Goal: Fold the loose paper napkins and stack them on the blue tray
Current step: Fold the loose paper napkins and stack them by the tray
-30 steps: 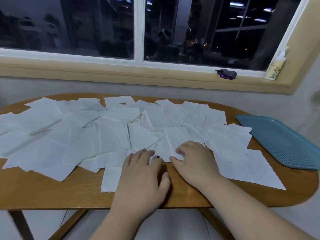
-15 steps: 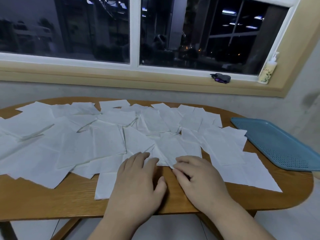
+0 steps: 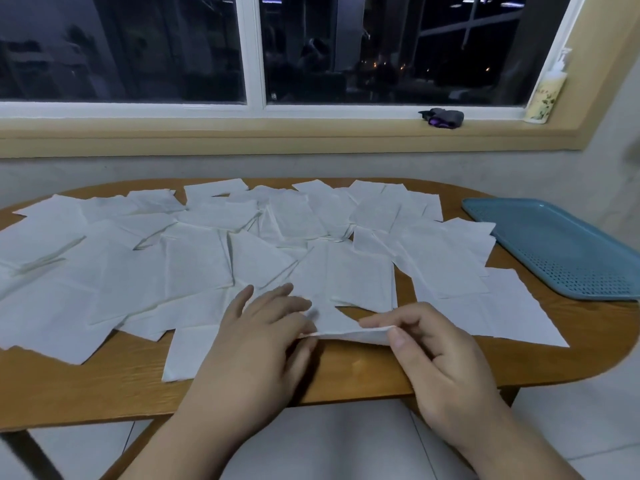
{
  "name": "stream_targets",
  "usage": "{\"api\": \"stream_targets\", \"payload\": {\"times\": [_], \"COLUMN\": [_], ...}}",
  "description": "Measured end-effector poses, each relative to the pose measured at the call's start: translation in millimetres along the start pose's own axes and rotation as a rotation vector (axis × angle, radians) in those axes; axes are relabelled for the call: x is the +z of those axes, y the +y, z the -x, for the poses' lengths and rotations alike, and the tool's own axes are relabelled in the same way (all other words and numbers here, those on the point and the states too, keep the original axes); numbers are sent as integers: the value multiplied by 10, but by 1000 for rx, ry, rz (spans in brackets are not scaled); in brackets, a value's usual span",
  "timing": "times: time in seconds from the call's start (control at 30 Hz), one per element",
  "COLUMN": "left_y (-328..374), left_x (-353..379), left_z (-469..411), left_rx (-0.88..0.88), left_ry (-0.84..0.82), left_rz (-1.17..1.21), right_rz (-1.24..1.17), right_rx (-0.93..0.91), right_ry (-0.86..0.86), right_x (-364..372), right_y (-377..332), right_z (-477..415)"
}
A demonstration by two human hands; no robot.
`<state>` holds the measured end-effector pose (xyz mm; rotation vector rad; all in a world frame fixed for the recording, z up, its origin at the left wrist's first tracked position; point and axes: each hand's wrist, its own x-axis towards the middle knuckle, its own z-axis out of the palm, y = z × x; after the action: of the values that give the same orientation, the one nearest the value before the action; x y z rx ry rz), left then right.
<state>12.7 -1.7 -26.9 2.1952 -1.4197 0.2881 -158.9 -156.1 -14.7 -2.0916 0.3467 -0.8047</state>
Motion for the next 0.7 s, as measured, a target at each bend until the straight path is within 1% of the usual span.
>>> {"api": "stream_targets", "payload": {"times": [0.1,0.17,0.27,0.33,0.4,0.5,0.6,0.7], "left_y": [101,177,283,291,279,213,118,121], "left_x": [-133,-237,-392,-420,-393,-295,-194,-165], "left_z": [9,9,-17,-34,-41,-36,-14,19], "left_rx": [-73,-109,-177,-224,-260,-265,-209,-109], "left_ry": [-37,-21,21,41,13,-69,-72,-30], "left_rz": [107,174,323,367,365,241,123,26], "right_rz": [10,19,-175,-245,-134,220,427,532], "right_rx": [75,69,137,179,189,166,181,174], "right_ry": [-62,-26,91,97,42,-63,-54,-19], "right_x": [-20,-30,-52,-67,-79,-62,-6,50], "right_y": [-57,-92,-223,-228,-183,-89,-26,-37], "right_z": [-4,-1,-18,-43,-49,-52,-40,-27]}}
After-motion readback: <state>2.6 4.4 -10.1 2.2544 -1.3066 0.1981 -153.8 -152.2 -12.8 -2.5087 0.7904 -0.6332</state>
